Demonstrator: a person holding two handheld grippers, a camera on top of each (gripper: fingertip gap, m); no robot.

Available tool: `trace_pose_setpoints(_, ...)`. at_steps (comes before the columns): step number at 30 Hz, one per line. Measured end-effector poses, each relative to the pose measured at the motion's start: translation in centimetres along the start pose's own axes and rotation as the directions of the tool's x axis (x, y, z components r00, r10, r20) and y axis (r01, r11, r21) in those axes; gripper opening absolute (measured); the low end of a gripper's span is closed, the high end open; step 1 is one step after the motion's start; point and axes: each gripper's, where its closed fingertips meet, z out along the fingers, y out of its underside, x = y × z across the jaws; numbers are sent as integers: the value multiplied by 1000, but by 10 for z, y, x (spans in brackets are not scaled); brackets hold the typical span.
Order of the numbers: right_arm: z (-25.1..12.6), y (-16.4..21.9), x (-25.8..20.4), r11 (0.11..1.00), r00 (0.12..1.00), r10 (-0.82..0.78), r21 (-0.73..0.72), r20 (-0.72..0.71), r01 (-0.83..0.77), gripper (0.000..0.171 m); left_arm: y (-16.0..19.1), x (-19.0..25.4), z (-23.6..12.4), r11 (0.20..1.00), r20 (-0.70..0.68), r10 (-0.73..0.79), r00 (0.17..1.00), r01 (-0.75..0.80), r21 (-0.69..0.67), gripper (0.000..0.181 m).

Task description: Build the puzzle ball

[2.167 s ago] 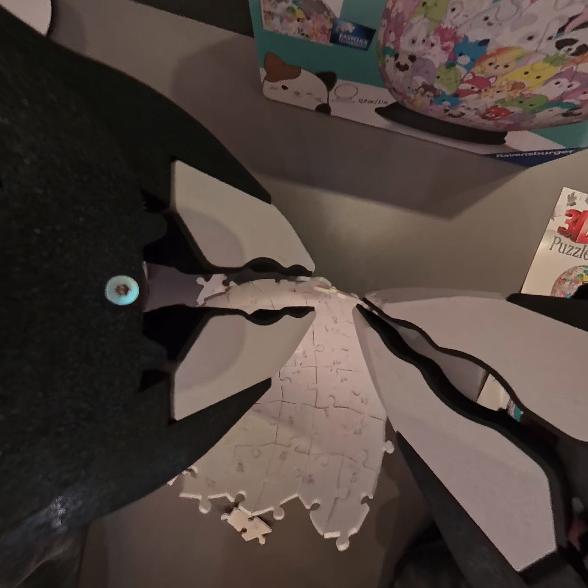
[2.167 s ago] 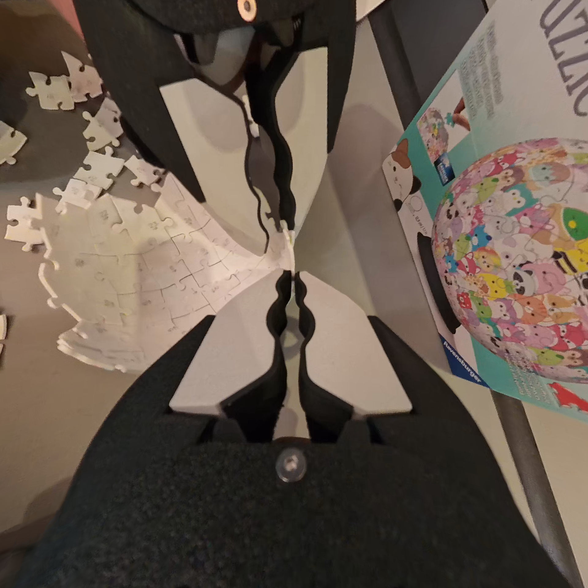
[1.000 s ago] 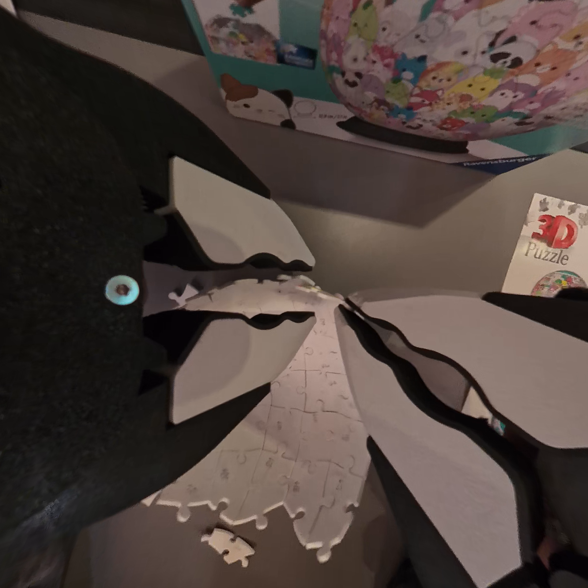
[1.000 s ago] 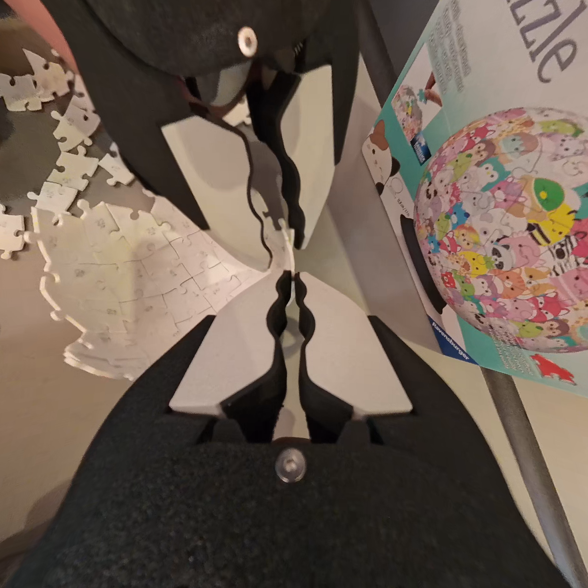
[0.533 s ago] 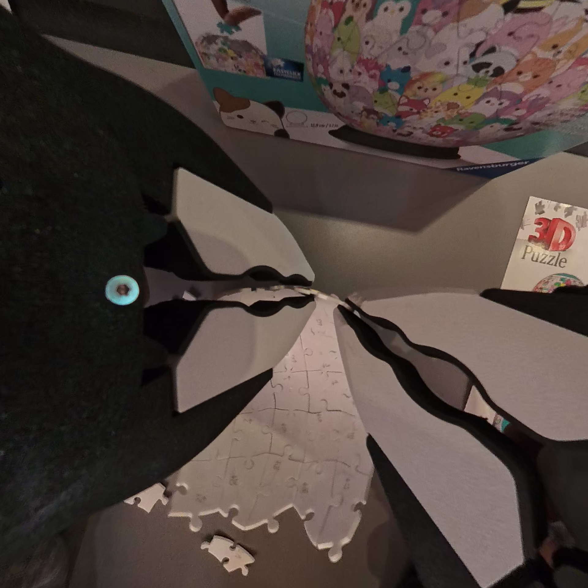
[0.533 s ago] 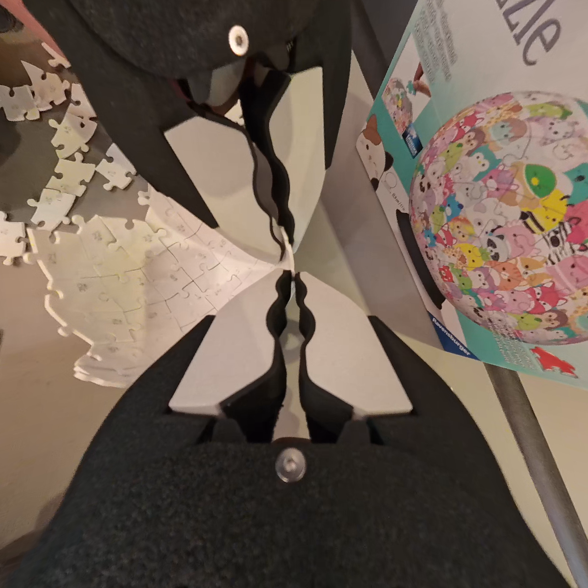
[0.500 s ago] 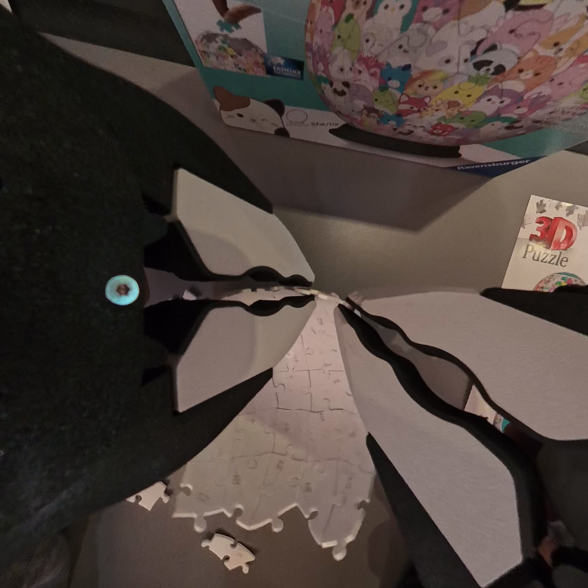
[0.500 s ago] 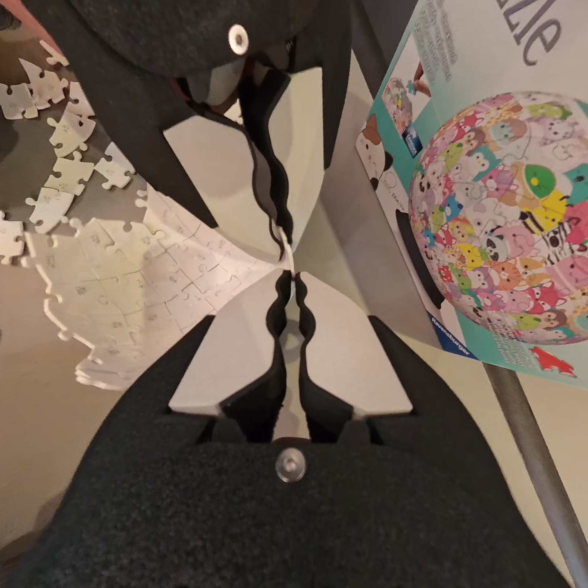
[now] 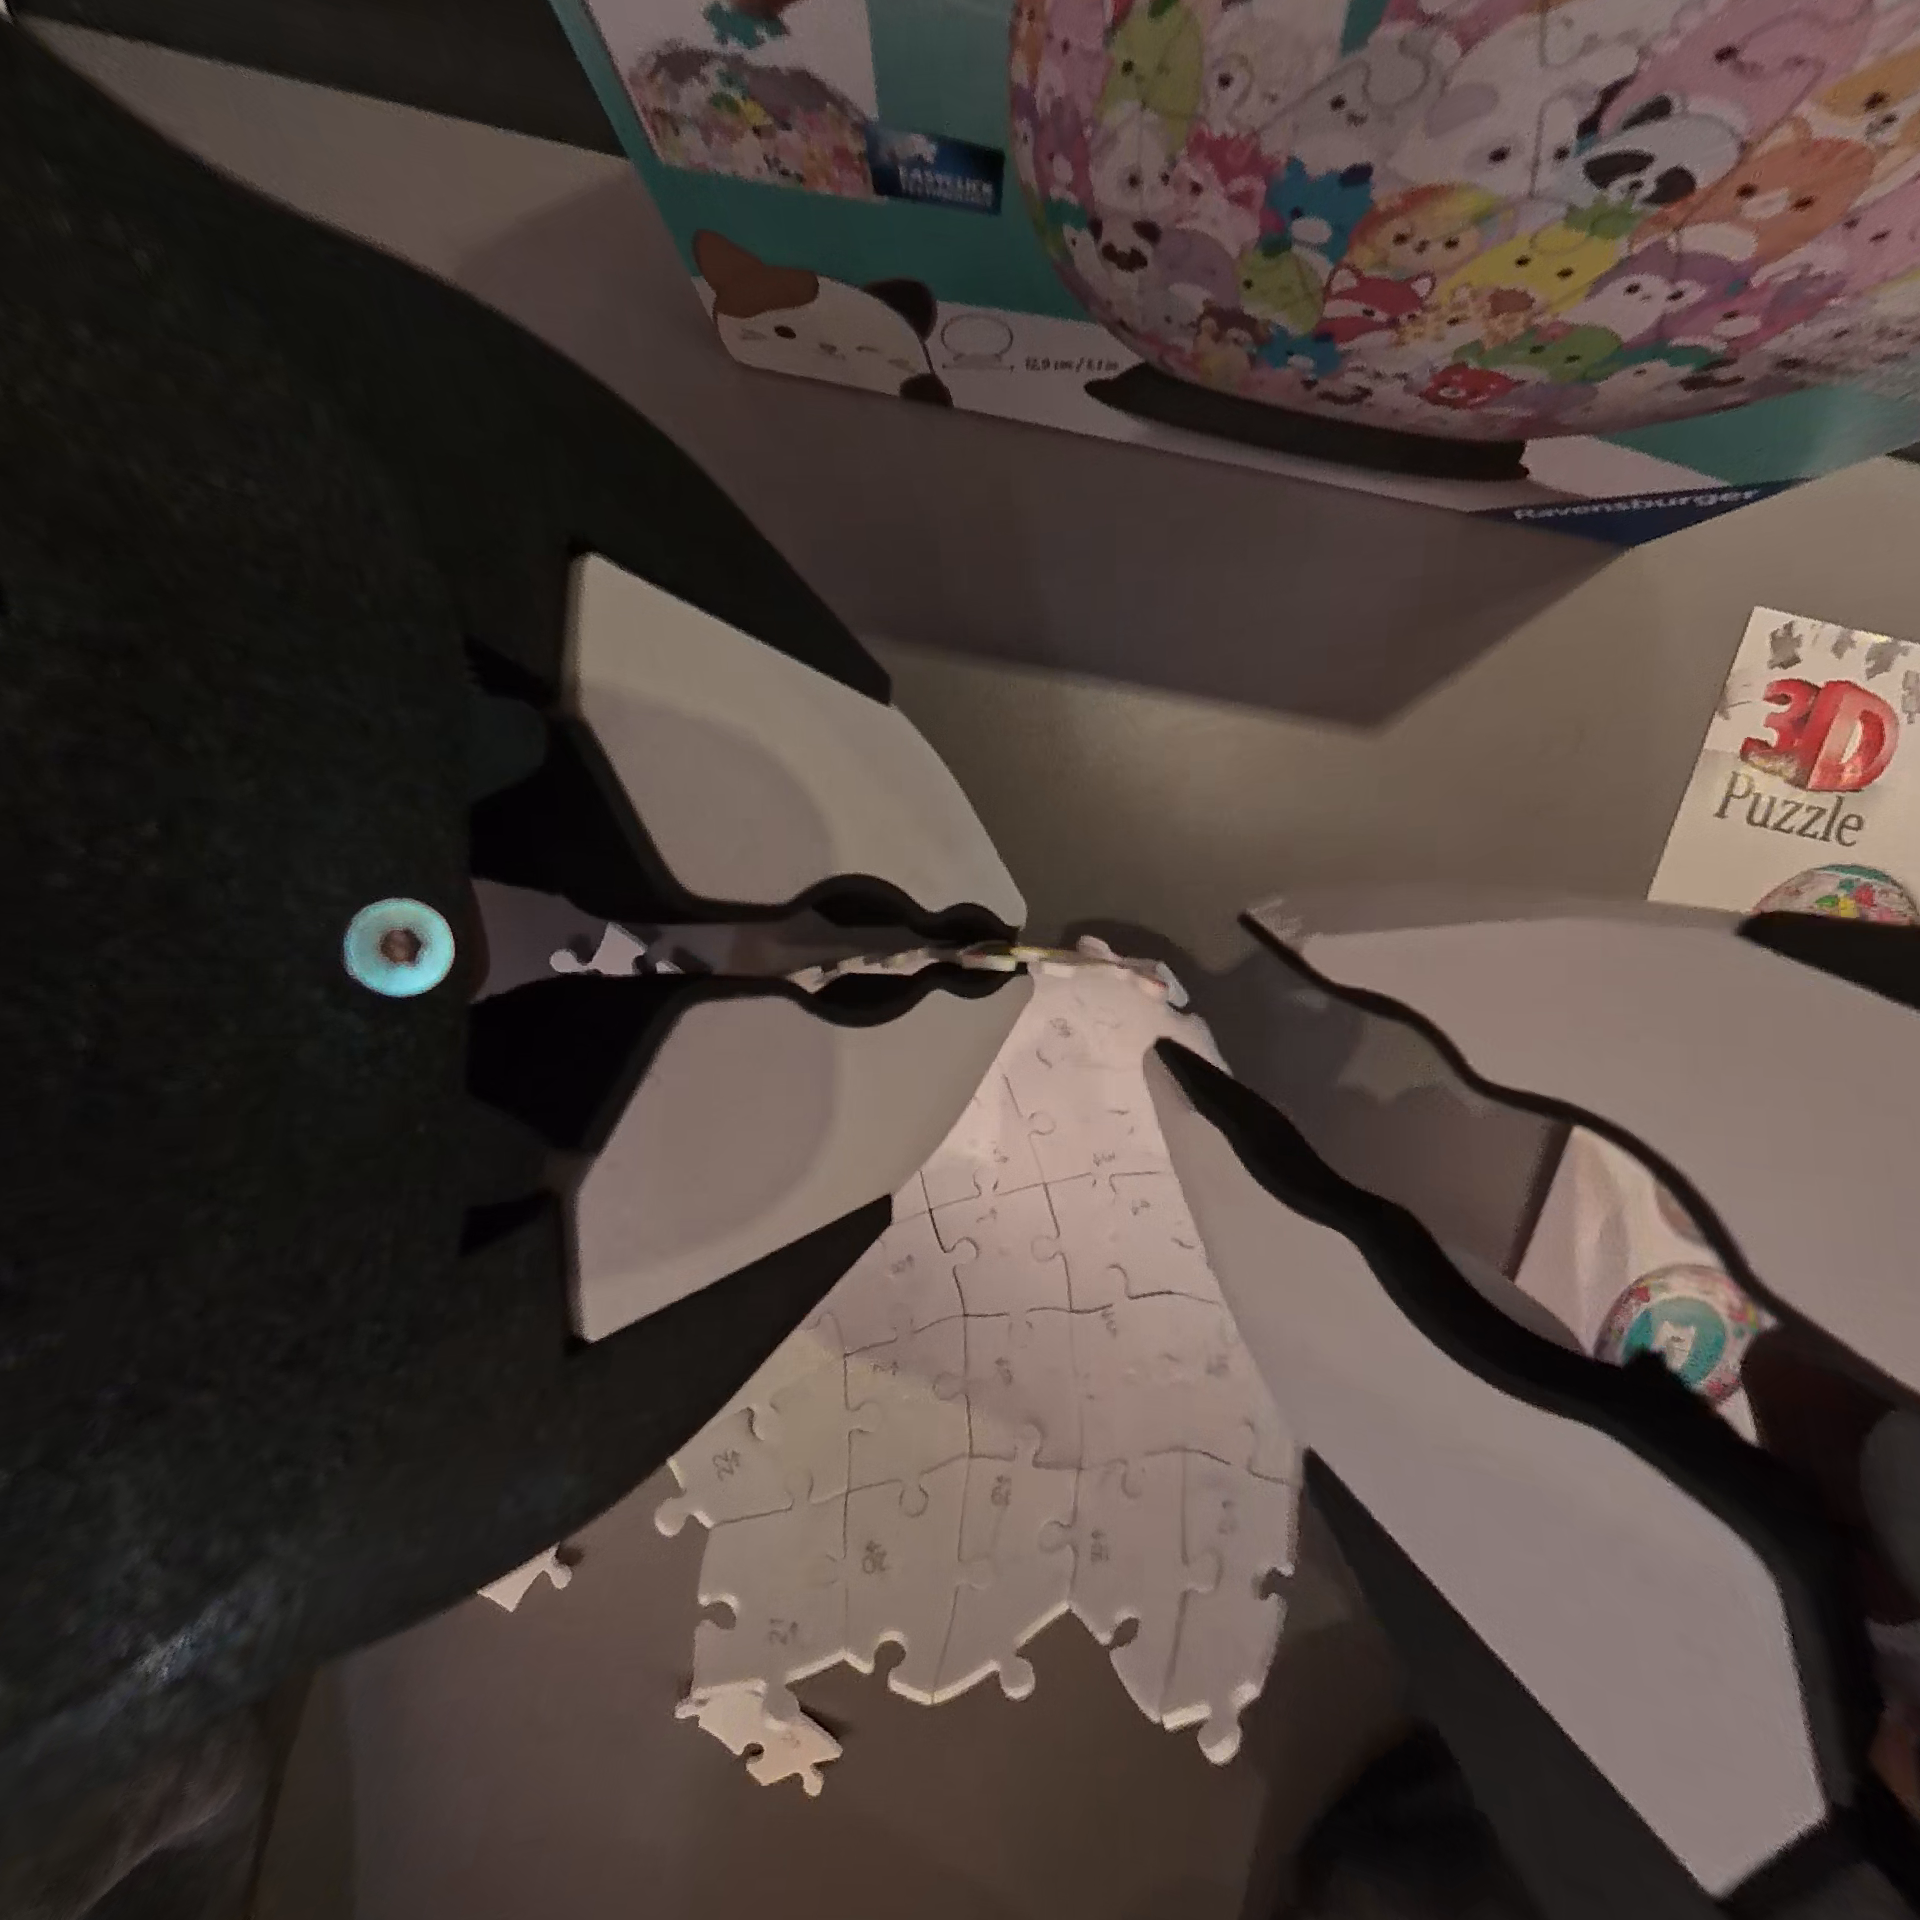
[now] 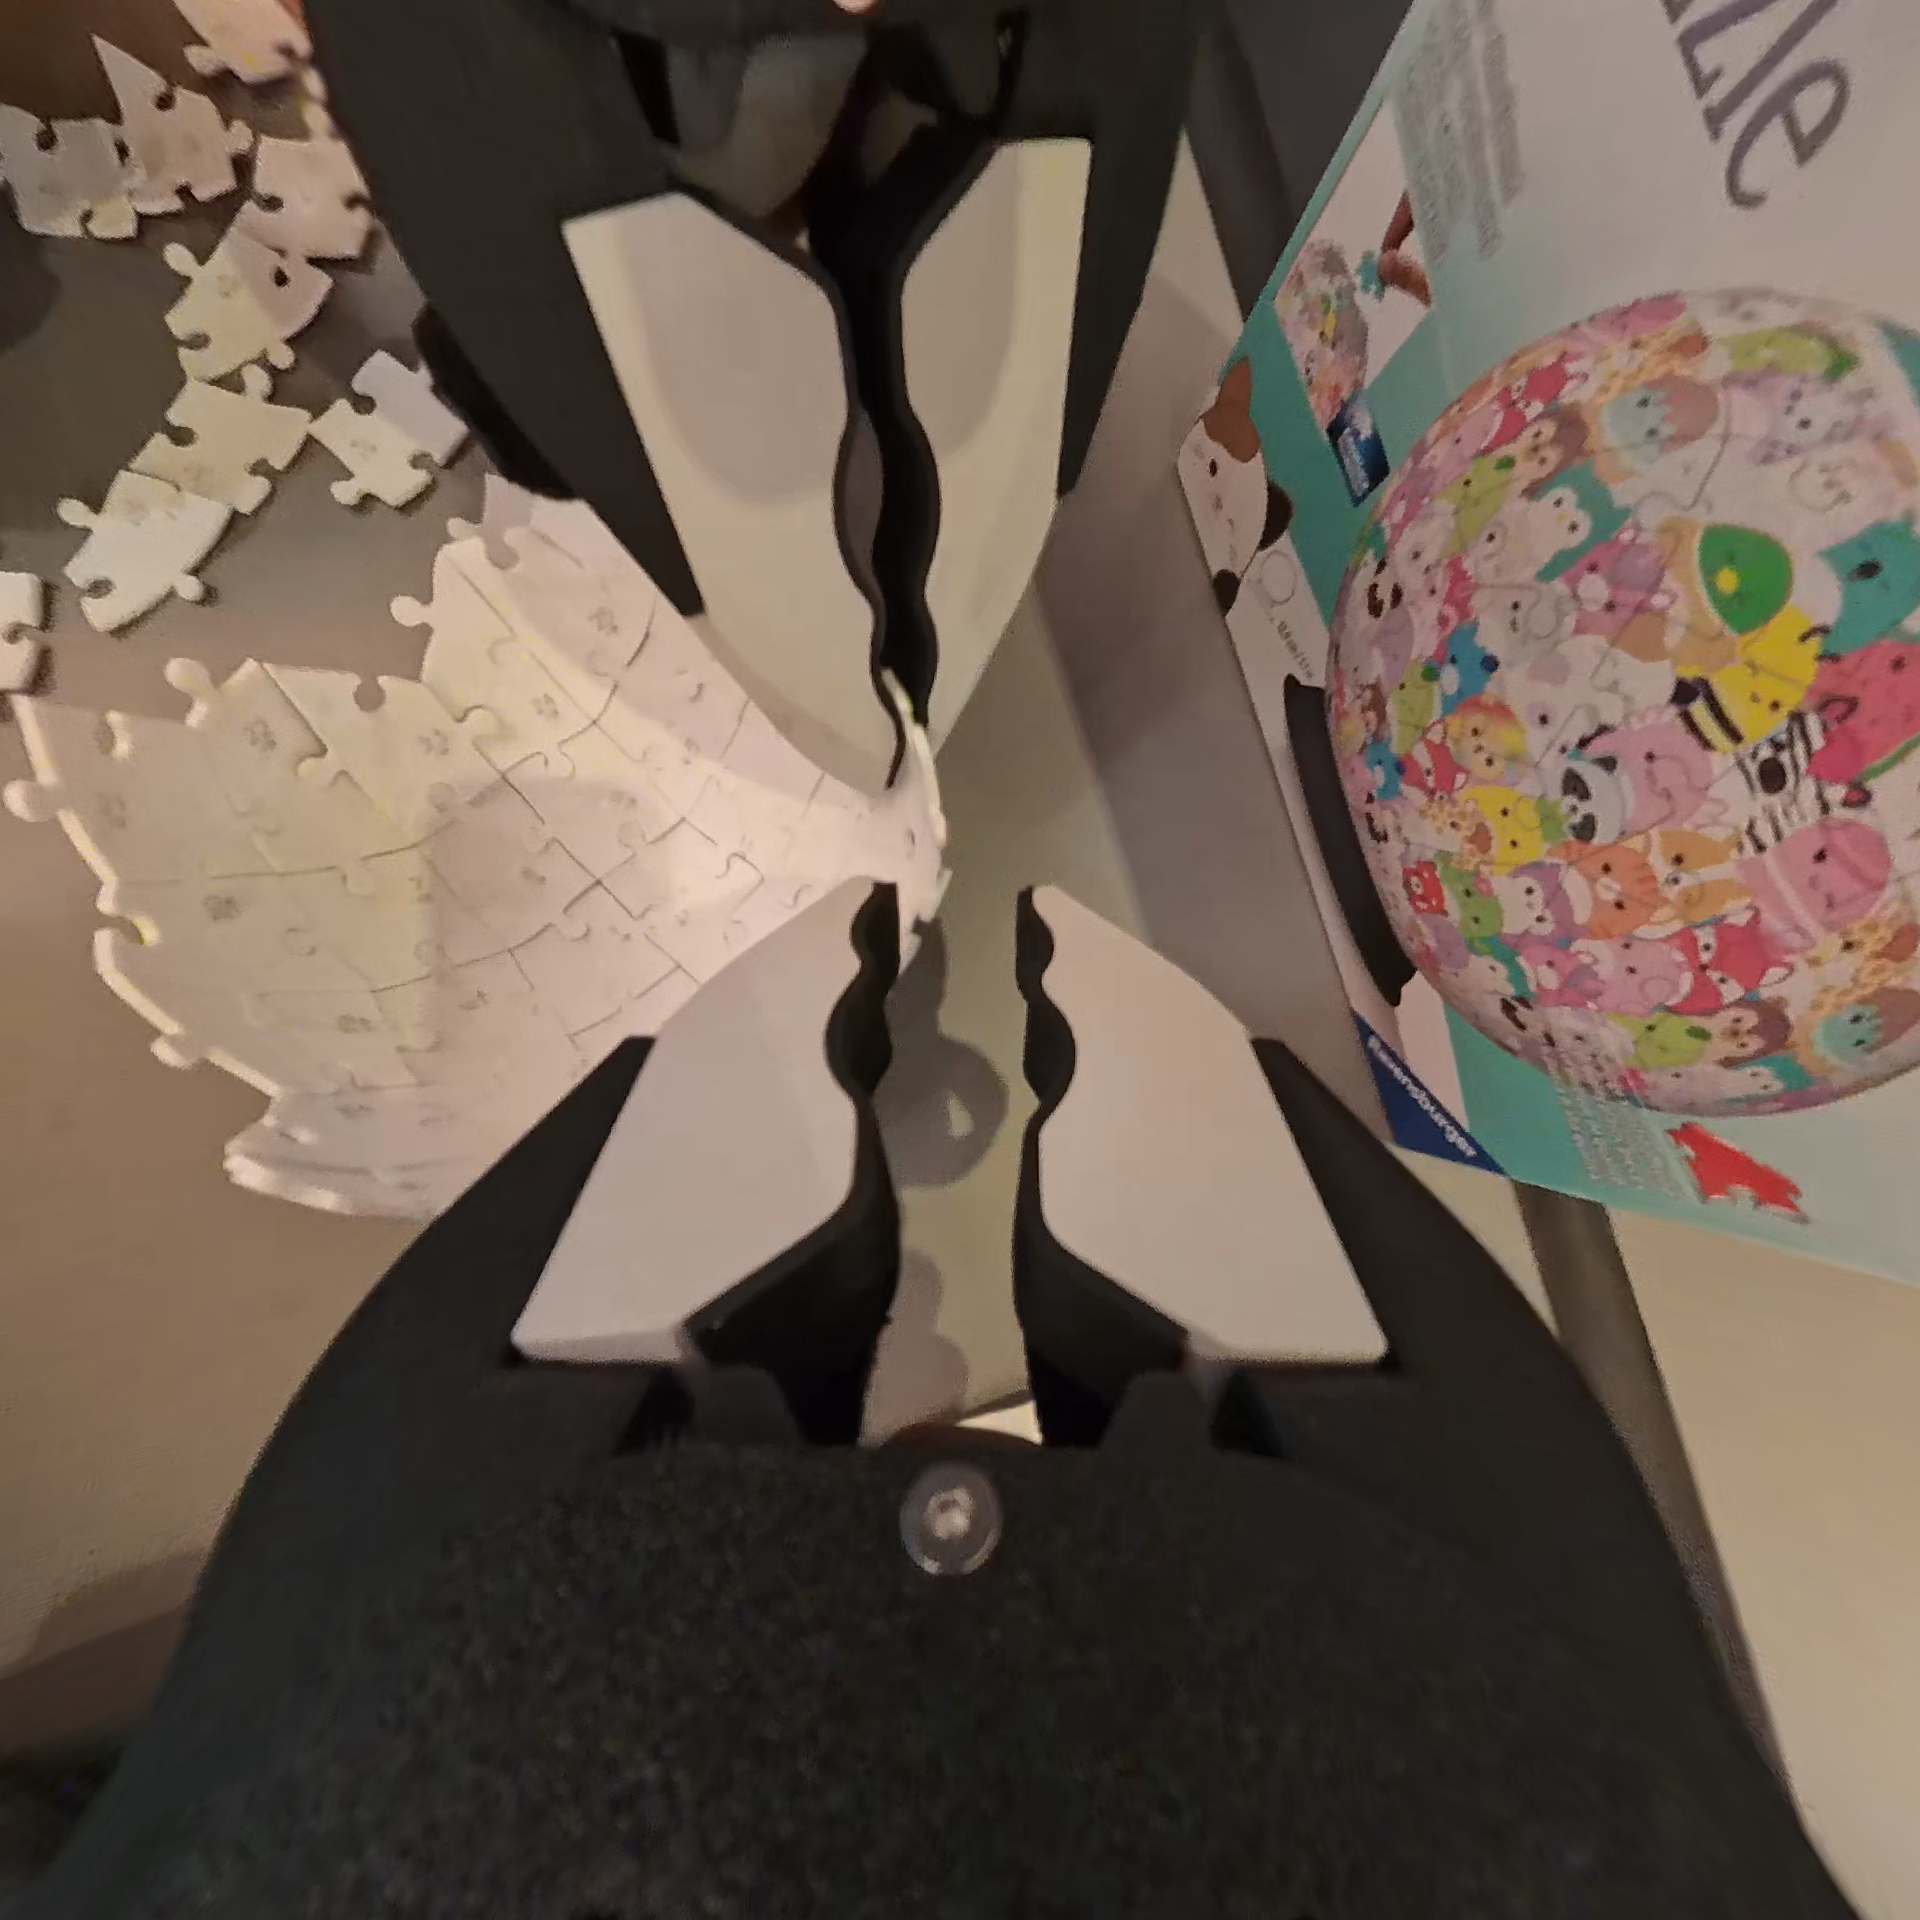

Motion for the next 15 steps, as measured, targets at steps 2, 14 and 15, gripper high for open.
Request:
trace_pose_setpoints(2, 1, -1, -3, 999, 998, 45, 25, 53, -47, 21, 0, 0, 0, 1000, -1, 0, 1000, 0, 1, 2)
trace_pose_setpoints(14, 14, 2, -6, 979, 964, 181, 58, 195, -196, 3, -5, -2, -3, 999, 19, 10, 1000, -11, 33, 6)
trace_pose_setpoints(15, 14, 2, -6, 978, 962, 186, 56, 198, -200, 3, -8, -1, -2, 999, 19, 13, 1000, -14, 44, 12)
